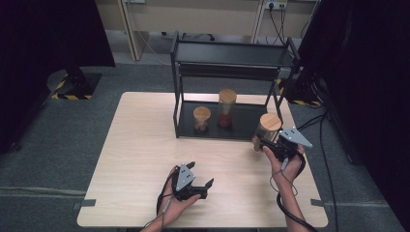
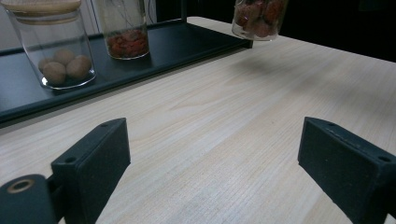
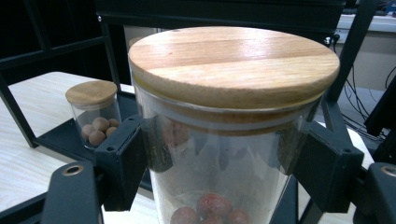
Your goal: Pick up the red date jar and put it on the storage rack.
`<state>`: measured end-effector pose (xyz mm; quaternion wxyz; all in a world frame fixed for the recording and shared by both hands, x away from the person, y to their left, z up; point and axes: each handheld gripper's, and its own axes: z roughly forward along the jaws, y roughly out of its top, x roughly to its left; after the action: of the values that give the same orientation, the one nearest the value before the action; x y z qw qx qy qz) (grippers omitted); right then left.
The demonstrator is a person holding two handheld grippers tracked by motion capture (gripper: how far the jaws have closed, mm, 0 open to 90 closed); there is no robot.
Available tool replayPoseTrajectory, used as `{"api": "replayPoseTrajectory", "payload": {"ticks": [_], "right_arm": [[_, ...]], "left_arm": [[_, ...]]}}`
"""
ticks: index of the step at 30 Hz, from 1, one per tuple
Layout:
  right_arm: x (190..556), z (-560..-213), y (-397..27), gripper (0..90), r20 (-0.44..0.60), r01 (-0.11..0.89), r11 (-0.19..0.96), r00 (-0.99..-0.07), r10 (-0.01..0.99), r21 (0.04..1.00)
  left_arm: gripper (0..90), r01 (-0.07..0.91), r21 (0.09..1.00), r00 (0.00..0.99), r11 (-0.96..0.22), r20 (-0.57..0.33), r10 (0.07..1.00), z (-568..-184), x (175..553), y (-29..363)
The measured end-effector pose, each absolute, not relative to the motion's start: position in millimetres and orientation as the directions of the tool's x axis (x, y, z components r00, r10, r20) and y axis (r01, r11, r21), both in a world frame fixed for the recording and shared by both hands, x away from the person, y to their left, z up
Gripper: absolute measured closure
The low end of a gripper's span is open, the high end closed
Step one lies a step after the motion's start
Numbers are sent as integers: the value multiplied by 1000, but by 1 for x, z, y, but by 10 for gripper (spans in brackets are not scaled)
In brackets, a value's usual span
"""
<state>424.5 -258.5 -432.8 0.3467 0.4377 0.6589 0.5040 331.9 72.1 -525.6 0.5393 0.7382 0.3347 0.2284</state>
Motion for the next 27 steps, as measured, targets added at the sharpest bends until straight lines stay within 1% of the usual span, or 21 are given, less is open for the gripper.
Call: {"api": "replayPoseTrajectory", "payload": {"ticks": [17, 27], "right_arm": [[443, -420, -251, 256, -25, 218, 115, -377, 926, 969], [453, -419, -247, 256, -23, 227, 115, -372, 928, 967]], "left_arm": [[87, 247, 949, 672, -197, -21, 740, -526, 332, 72], [87, 246, 949, 673, -197, -21, 739, -526, 332, 72]]}}
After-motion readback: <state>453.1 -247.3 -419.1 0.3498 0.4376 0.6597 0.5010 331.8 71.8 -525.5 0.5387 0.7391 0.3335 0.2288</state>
